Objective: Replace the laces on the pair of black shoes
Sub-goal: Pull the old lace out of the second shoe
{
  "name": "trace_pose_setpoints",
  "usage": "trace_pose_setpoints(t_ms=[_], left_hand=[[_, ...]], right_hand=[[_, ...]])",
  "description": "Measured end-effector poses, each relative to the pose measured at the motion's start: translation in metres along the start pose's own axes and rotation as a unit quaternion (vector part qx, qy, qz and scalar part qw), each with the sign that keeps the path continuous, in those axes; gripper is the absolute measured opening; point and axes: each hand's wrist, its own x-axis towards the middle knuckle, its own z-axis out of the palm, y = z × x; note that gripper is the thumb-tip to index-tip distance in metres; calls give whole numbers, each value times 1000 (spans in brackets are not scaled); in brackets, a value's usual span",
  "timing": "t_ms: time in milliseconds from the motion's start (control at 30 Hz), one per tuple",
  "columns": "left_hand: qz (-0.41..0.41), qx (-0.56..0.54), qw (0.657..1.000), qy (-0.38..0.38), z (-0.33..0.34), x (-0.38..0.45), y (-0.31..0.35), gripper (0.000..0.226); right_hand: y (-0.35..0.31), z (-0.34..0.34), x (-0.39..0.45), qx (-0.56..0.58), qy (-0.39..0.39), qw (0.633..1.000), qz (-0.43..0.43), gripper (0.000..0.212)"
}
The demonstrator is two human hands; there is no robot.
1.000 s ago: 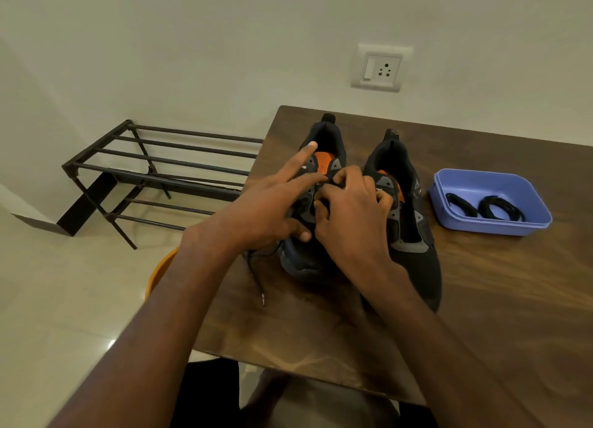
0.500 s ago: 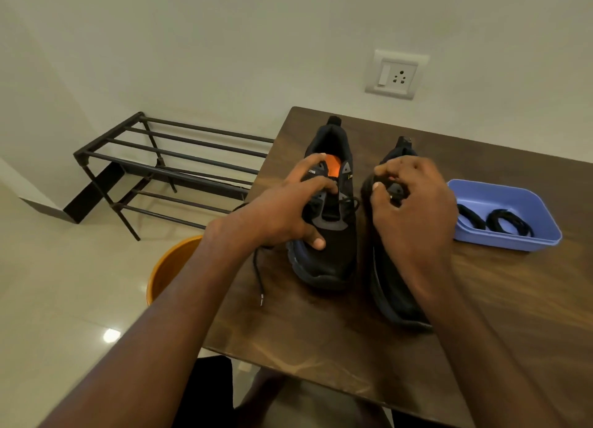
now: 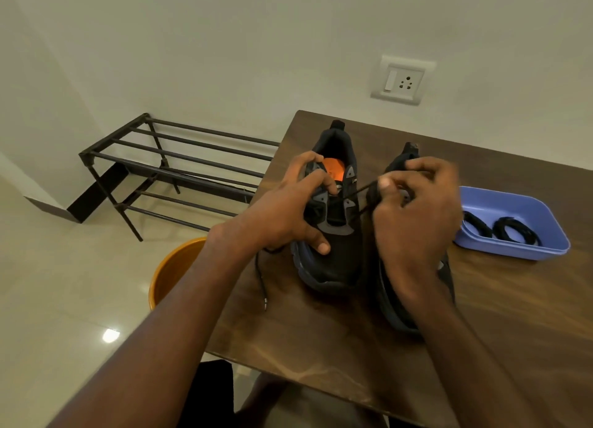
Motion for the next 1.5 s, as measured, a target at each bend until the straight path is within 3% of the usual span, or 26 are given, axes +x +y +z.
trace_pose_setpoints(t_ms=[100, 200, 267, 333, 400, 500, 567, 633, 700, 767, 833, 900, 1033, 1100, 1167, 1233, 1300, 1400, 1500], left_hand=[[0, 2, 1000, 6, 1, 0, 1, 87], [3, 11, 1000, 8, 1, 0, 2, 88], [6, 19, 1000, 12, 2, -1, 3, 88], [5, 33, 999, 14, 3, -1, 5, 89], [2, 33, 999, 13, 3, -1, 6, 88], [-5, 19, 1000, 10, 1, -2, 8, 84], [-6, 19, 1000, 12, 0, -2, 7, 83], [-3, 23, 1000, 16, 0, -2, 6, 83], [-4, 22, 1000, 16, 1, -2, 6, 83], [-3, 20, 1000, 15, 1, -2, 6, 83], [1, 26, 1000, 16, 1, -2, 7, 85], [-1, 31, 999, 16, 1, -2, 7, 87], [-4, 19, 1000, 11, 2, -1, 7, 80], [-5, 14, 1000, 8, 2, 0, 5, 78], [-7, 13, 1000, 6, 3, 1, 3, 78], [-9, 14, 1000, 5, 3, 2, 2, 78], [-4, 4, 1000, 7, 3, 1, 2, 79], [10, 4, 1000, 12, 2, -1, 2, 82], [10, 8, 1000, 10, 1, -2, 3, 81]], right_hand=[[-3, -9, 0, -72, 21, 996, -45, 19], [-8, 3, -7, -183, -104, 965, -158, 36], [-9, 13, -10, -205, -214, 941, -165, 31], [-7, 21, -12, -198, -263, 934, -141, 27], [-6, 25, -15, -187, -220, 948, -134, 23], [-5, 15, -7, -104, -55, 990, -74, 23], [-6, -1, 4, -61, 60, 995, -42, 18], [-8, -11, 8, -90, 98, 989, -60, 18], [-12, -8, 3, -145, 42, 982, -115, 31], [-14, 5, -8, -195, -83, 962, -173, 34], [-12, 19, -16, -215, -206, 941, -158, 28], [-9, 26, -19, -211, -239, 939, -132, 25], [-2, 16, -9, -131, -61, 984, -102, 20], [0, -2, 2, -92, 45, 991, -86, 16], [1, -15, 9, -88, 90, 987, -97, 17], [-2, -17, 8, -124, 47, 983, -125, 26], [-3, -6, -1, -163, -47, 971, -166, 34], [-3, 12, -11, -204, -182, 946, -172, 30], [-2, 20, -10, -200, -199, 947, -153, 22]])
